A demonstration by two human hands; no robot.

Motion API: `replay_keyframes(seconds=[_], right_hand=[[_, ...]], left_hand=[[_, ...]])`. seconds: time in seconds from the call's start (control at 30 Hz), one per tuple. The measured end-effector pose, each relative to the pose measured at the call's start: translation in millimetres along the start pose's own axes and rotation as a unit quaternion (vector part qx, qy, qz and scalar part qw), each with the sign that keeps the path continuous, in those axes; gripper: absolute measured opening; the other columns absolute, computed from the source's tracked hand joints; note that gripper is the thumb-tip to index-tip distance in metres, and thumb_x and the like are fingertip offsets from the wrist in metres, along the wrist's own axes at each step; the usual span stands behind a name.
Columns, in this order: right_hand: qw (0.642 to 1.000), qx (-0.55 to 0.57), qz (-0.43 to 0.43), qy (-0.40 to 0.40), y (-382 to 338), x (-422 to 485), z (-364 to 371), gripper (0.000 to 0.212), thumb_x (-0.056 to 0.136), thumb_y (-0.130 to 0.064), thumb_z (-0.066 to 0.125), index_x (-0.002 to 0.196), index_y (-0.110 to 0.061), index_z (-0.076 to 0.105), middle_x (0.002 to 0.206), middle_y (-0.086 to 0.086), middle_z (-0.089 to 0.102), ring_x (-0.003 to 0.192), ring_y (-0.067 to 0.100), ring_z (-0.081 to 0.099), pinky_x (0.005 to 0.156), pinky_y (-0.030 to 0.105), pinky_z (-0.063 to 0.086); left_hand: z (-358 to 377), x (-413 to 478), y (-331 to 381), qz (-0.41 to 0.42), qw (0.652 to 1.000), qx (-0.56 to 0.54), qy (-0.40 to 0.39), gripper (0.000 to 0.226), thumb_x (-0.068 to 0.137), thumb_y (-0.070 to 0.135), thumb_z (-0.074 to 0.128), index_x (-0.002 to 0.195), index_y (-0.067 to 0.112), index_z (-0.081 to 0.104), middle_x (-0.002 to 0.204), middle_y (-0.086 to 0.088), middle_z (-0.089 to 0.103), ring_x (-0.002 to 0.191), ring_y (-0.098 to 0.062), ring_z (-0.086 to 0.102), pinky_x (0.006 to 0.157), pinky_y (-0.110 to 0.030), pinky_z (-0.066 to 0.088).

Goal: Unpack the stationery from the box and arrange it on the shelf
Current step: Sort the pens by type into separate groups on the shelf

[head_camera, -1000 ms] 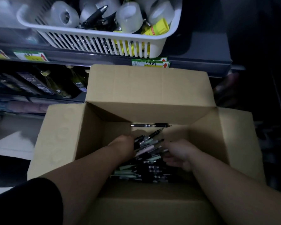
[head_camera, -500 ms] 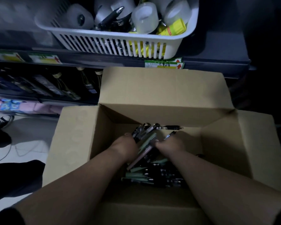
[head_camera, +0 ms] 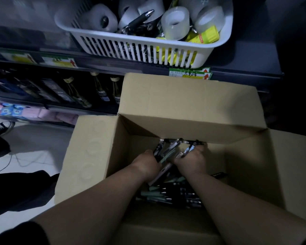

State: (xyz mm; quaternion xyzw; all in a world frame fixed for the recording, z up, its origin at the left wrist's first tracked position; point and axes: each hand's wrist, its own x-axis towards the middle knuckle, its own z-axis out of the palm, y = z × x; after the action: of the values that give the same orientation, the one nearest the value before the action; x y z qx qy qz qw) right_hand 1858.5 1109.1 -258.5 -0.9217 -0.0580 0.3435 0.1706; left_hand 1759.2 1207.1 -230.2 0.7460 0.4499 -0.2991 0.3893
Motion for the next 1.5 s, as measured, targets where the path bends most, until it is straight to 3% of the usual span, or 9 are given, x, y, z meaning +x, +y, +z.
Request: replay_keyframes(seconds=[0.13,0.37,0.53,0.7,0.93,1.1,1.27,1.33,1.5], right_hand=[[1.0,0.021,-0.003,-0.018,1.5,1.6,1.8,0.09,0.066,-0.032,0.086,0.129,0.0,0.031,0.123,0.017,0.06,0.113,0.031,0.06,0.079,0.028,0.044],[0.999,0.015,0.028,0.0,1.1,2.2,0.0,0.071,0.073,-0.036,0.08,0.121,0.004,0.047,0.115,0.015,0.064,0.108,0.027,0.063,0.07,0.023,0.041],[1.0,0.013,0.023,-0.01,1.6,8.3,2.0,0.057,0.069,-0.041,0.081,0.106,-0.003,0.062,0.087,0.007,0.062,0.076,0.02,0.06,0.04,0.017,0.027],[0.999,-0.005,0.039,-0.031,-0.5,4.7,-3.8,0.04,0.073,-0.03,0.078,0.099,-0.002,0.067,0.094,0.012,0.065,0.098,0.026,0.066,0.066,0.023,0.041],[0.997,0.023,0.056,-0.046,-2.6,-1.3,-12.0,0.021,0.083,-0.024,0.068,0.084,-0.007,0.057,0.086,0.012,0.057,0.093,0.028,0.065,0.065,0.027,0.04],[0.973,0.162,0.092,-0.136,7.6,-0.2,-16.7,0.039,0.089,-0.011,0.062,0.125,0.002,0.053,0.132,0.014,0.055,0.077,0.019,0.057,0.044,0.014,0.038],[0.934,0.28,0.15,-0.163,4.9,-5.7,-28.5,0.011,0.089,-0.002,0.052,0.088,-0.008,0.061,0.084,0.016,0.065,0.065,0.026,0.056,0.064,0.033,0.046],[0.924,0.313,0.153,-0.16,1.9,-14.4,-42.2,0.027,0.093,-0.001,0.046,0.069,-0.005,0.059,0.058,0.012,0.061,0.061,0.025,0.056,0.069,0.038,0.047],[0.891,0.406,0.171,-0.109,0.9,-52.7,-80.6,0.026,0.097,-0.016,0.054,0.076,-0.003,0.061,0.063,0.011,0.058,0.057,0.022,0.055,0.05,0.029,0.048]], left_hand=[[-2.4,-0.6,3.6,0.016,1.0,-0.018,0.003,0.05,0.092,0.037,0.056,0.132,0.008,0.048,0.135,-0.014,0.052,0.123,-0.029,0.051,0.089,-0.025,0.041],[-2.4,2.6,5.5,-0.006,0.999,-0.05,-0.007,0.058,0.093,0.052,0.046,0.132,0.01,0.053,0.129,-0.016,0.058,0.116,-0.03,0.057,0.091,-0.029,0.046],[-3.2,2.1,7.1,0.005,0.999,-0.047,-0.009,0.048,0.098,0.042,0.045,0.128,0.005,0.054,0.127,-0.016,0.059,0.115,-0.031,0.057,0.094,-0.032,0.048],[-2.2,1.2,4.4,-0.004,1.0,-0.028,-0.009,0.045,0.096,0.037,0.05,0.119,-0.001,0.056,0.119,-0.018,0.063,0.11,-0.032,0.06,0.088,-0.032,0.049],[-8.0,-3.5,6.2,0.006,0.999,-0.024,-0.026,0.044,0.095,0.03,0.055,0.131,0.006,0.05,0.13,-0.013,0.058,0.119,-0.028,0.055,0.095,-0.03,0.047],[-10.0,-8.0,5.1,0.014,0.997,-0.071,-0.03,0.043,0.094,0.029,0.056,0.132,0.009,0.051,0.129,-0.012,0.059,0.117,-0.028,0.056,0.097,-0.032,0.047],[-17.0,-18.9,7.7,0.037,0.989,-0.124,-0.069,0.033,0.095,0.025,0.056,0.124,0.009,0.059,0.117,-0.015,0.066,0.107,-0.029,0.063,0.095,-0.039,0.051],[-23.0,-25.5,10.5,0.057,0.988,-0.113,-0.083,0.031,0.094,0.025,0.057,0.119,0.009,0.062,0.114,-0.016,0.067,0.106,-0.03,0.063,0.095,-0.039,0.05],[-35.1,-54.8,21.8,0.107,0.965,-0.2,-0.133,0.018,0.094,0.016,0.057,0.11,0.016,0.065,0.1,-0.007,0.071,0.093,-0.023,0.066,0.09,-0.034,0.053]])
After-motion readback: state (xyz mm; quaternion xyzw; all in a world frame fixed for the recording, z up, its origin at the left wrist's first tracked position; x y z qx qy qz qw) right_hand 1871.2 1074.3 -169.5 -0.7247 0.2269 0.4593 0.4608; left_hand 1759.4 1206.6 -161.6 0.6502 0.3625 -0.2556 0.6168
